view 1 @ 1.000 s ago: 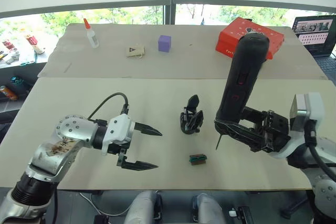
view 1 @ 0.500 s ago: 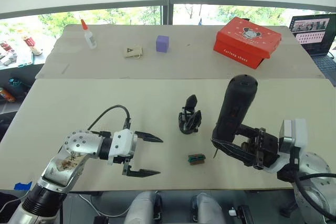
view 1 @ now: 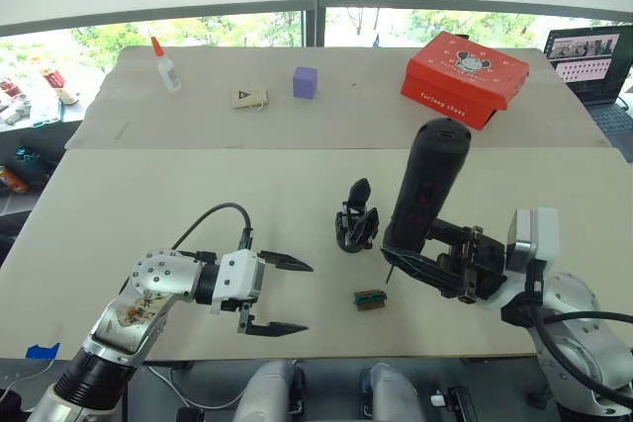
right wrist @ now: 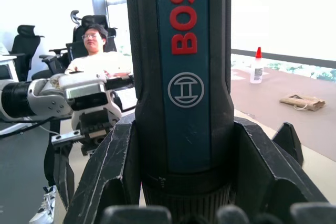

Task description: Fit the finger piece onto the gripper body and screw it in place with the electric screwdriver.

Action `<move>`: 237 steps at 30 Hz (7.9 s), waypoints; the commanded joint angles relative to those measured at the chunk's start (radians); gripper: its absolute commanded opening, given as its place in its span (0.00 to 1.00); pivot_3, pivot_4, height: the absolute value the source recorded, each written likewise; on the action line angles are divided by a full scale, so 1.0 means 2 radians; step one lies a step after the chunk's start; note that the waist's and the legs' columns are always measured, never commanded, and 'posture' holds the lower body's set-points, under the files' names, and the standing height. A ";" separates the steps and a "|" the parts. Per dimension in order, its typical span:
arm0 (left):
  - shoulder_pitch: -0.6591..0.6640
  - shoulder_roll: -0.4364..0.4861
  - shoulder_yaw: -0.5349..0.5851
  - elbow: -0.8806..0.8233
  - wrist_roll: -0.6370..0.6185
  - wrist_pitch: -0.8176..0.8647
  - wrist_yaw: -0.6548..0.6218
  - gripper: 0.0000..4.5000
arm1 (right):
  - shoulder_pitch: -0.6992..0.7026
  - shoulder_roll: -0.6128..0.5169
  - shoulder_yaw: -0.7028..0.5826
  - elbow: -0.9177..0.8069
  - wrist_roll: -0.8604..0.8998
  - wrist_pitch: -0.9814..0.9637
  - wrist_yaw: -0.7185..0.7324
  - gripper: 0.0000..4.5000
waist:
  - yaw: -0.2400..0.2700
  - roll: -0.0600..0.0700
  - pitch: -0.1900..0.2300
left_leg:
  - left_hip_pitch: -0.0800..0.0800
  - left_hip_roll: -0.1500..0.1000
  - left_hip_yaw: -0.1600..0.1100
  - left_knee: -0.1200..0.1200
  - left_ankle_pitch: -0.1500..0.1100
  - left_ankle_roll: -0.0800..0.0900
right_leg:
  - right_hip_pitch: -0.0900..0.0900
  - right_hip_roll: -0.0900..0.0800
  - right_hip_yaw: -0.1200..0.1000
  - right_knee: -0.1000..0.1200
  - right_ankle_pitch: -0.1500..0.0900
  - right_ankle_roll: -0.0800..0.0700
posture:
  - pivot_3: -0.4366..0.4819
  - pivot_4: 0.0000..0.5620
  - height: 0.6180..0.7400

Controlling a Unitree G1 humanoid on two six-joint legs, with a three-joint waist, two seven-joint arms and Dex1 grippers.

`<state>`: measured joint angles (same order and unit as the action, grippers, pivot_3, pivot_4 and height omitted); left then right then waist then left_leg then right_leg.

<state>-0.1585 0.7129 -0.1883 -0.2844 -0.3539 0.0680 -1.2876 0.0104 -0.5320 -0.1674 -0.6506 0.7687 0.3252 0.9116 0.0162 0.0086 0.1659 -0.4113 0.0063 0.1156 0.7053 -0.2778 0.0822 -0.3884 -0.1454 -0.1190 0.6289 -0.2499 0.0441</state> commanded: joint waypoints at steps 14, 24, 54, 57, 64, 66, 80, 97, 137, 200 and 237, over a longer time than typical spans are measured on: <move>-0.028 -0.024 -0.029 0.039 0.020 -0.033 -0.012 1.00 | -0.035 -0.025 0.013 -0.028 0.049 0.032 -0.019 0.43 | 0.000 0.000 0.000 | 0.000 0.000 0.000 0.000 0.000 0.000 | 0.000 0.000 0.000 0.000 0.000 0.000 | 0.48 0.27 1.00; -0.032 -0.029 -0.031 0.043 0.024 -0.031 -0.006 1.00 | -0.029 -0.031 0.011 -0.016 0.046 0.031 -0.012 0.43 | 0.000 0.000 0.000 | 0.000 0.000 0.000 0.000 0.000 0.000 | 0.000 0.000 0.000 0.000 0.000 0.000 | 0.48 0.27 1.00; -0.061 -0.055 -0.057 0.052 0.038 0.016 0.014 1.00 | -0.005 -0.024 0.016 -0.025 -0.004 -0.005 0.000 0.43 | 0.002 0.000 0.000 | 0.000 0.000 0.000 0.000 0.000 0.000 | 0.000 0.000 0.000 0.000 0.000 0.000 | 0.48 0.27 1.00; -0.061 -0.052 -0.054 0.051 0.033 0.020 0.010 1.00 | -0.004 -0.024 0.017 -0.025 -0.002 -0.002 -0.002 0.43 | 0.002 0.000 0.000 | 0.000 0.000 0.000 0.000 0.000 0.000 | 0.000 0.000 0.000 0.000 0.000 0.000 | 0.48 0.27 1.00; -0.060 -0.047 -0.050 0.052 0.031 0.017 0.004 1.00 | -0.001 -0.023 0.018 -0.023 0.000 0.003 -0.009 0.43 | 0.002 0.000 0.000 | 0.000 0.000 0.000 0.000 0.000 0.000 | 0.000 0.000 0.000 0.000 0.000 0.000 | 0.48 0.27 1.00; -0.060 -0.046 -0.050 0.052 0.032 0.016 0.003 1.00 | 0.001 -0.024 0.018 -0.022 0.000 0.003 -0.008 0.43 | 0.003 0.000 0.000 | 0.000 0.000 0.000 0.000 0.000 0.000 | 0.000 0.000 0.000 0.000 0.000 0.000 | 0.48 0.27 1.00; -0.064 -0.045 -0.048 0.056 0.033 0.014 0.003 1.00 | 0.012 -0.025 0.019 -0.017 -0.007 -0.006 -0.001 0.43 | 0.003 0.000 0.000 | 0.000 0.000 0.000 0.000 0.000 0.000 | 0.000 0.000 0.000 0.000 0.000 0.000 | 0.48 0.27 1.00; -0.065 -0.046 -0.048 0.058 0.034 0.011 0.002 1.00 | 0.008 -0.020 0.017 -0.016 -0.014 -0.010 0.005 0.43 | 0.003 0.000 0.000 | 0.000 0.000 0.000 0.000 0.000 0.000 | 0.000 0.000 0.000 0.000 0.000 0.000 | 0.48 0.27 1.00; -0.065 -0.044 -0.047 0.055 0.033 0.011 0.002 1.00 | 0.005 -0.027 0.018 -0.013 -0.017 -0.014 0.005 0.43 | 0.003 0.000 0.000 | 0.000 0.000 0.000 0.000 0.000 0.000 | 0.000 0.000 0.000 0.000 0.000 0.000 | 0.48 0.27 1.00; -0.065 -0.041 -0.044 0.063 0.035 0.004 -0.001 1.00 | 0.010 -0.023 0.024 -0.003 -0.033 -0.020 0.009 0.43 | 0.002 0.000 0.000 | 0.000 0.000 0.000 0.000 0.000 0.000 | 0.000 0.000 0.000 0.000 0.000 0.000 | 0.48 0.27 1.00; -0.047 -0.033 -0.040 0.067 0.035 -0.016 0.005 1.00 | -0.001 -0.026 0.023 -0.003 -0.029 -0.022 0.020 0.43 | 0.003 0.000 0.000 | 0.000 0.000 0.000 0.000 0.000 0.000 | 0.000 0.000 0.000 0.000 0.000 0.000 | 0.48 0.27 1.00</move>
<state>-0.2591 0.6433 -0.2897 -0.1416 -0.2765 0.0596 -1.2784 0.0205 -0.5773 -0.0881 -0.6007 0.6730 0.3036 0.9515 0.0213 0.0081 0.1657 -0.4118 0.0060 0.1156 0.7056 -0.2777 0.0827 -0.3883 -0.1457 -0.1191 0.6295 -0.2498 0.0441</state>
